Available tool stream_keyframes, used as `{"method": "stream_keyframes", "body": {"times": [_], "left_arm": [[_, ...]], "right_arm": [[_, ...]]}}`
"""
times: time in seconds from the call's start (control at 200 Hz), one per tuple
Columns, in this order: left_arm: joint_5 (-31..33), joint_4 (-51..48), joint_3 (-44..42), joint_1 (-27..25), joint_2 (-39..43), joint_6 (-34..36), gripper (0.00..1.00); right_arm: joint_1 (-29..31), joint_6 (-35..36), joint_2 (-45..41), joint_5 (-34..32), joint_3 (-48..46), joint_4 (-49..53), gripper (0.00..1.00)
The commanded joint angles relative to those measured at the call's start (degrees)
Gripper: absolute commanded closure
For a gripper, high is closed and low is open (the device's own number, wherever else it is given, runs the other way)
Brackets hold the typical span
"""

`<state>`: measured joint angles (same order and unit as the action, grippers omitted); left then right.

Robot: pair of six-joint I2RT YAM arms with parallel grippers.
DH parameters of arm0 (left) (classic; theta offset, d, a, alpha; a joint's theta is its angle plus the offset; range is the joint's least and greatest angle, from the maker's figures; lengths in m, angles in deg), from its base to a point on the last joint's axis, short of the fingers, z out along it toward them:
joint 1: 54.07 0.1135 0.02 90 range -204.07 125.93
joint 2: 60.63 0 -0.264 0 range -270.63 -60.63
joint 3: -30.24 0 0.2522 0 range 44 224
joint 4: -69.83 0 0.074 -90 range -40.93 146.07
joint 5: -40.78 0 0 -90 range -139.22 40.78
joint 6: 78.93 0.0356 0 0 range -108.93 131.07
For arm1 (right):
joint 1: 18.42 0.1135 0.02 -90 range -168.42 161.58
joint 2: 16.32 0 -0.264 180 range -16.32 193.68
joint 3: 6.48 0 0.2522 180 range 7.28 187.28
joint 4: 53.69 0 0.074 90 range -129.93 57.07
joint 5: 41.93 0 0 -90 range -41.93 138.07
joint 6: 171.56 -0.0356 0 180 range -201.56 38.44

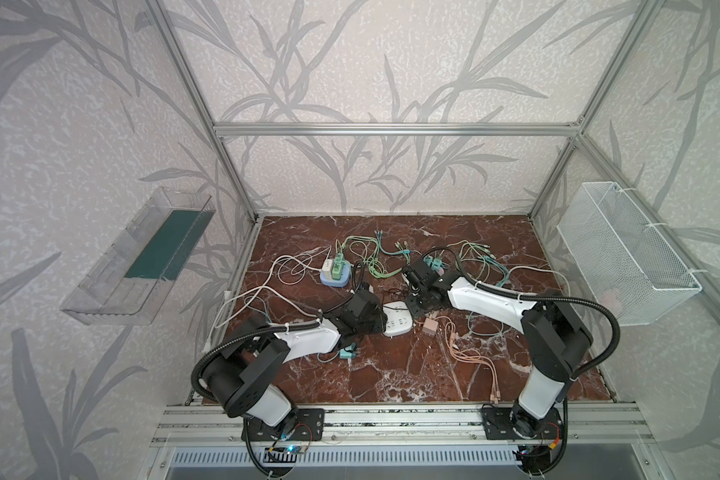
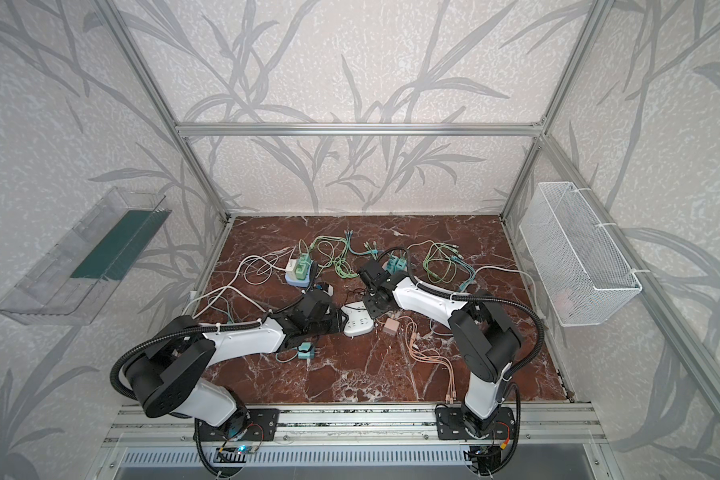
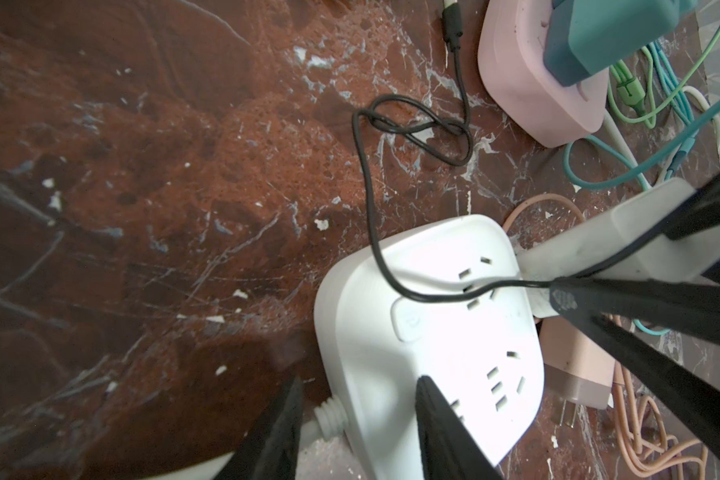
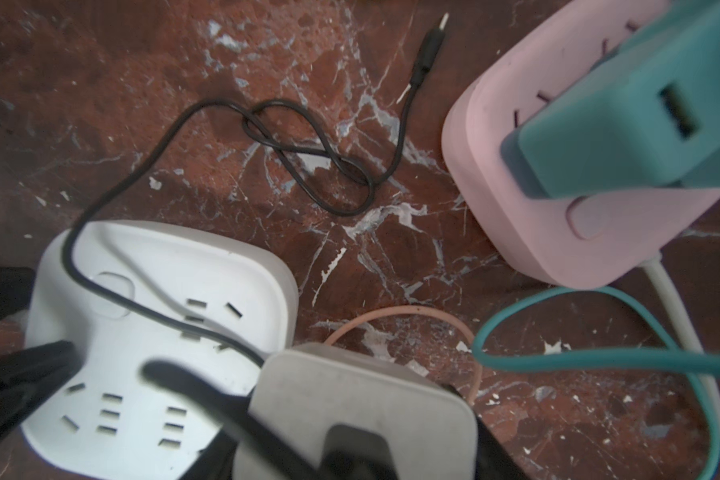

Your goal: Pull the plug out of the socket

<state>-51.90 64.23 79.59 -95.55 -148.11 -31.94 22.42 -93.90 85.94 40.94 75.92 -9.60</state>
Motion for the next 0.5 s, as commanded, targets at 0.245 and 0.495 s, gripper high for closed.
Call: {"method": "stream_keyframes", "body": {"times": [0.245,0.495], "left_arm": [[0.1,-5.2,-3.2,-0.1,2.6,1.9,0.54],[-0.2,-6.1,-3.6,-0.1,5.4,2.3,0.54]], "right_arm": [[-0.8,0.2,1.8,4.7,2.9,7.6,0.42],[-1.2,0.6,5.7,7.2,5.8,11.5,0.38]]}}
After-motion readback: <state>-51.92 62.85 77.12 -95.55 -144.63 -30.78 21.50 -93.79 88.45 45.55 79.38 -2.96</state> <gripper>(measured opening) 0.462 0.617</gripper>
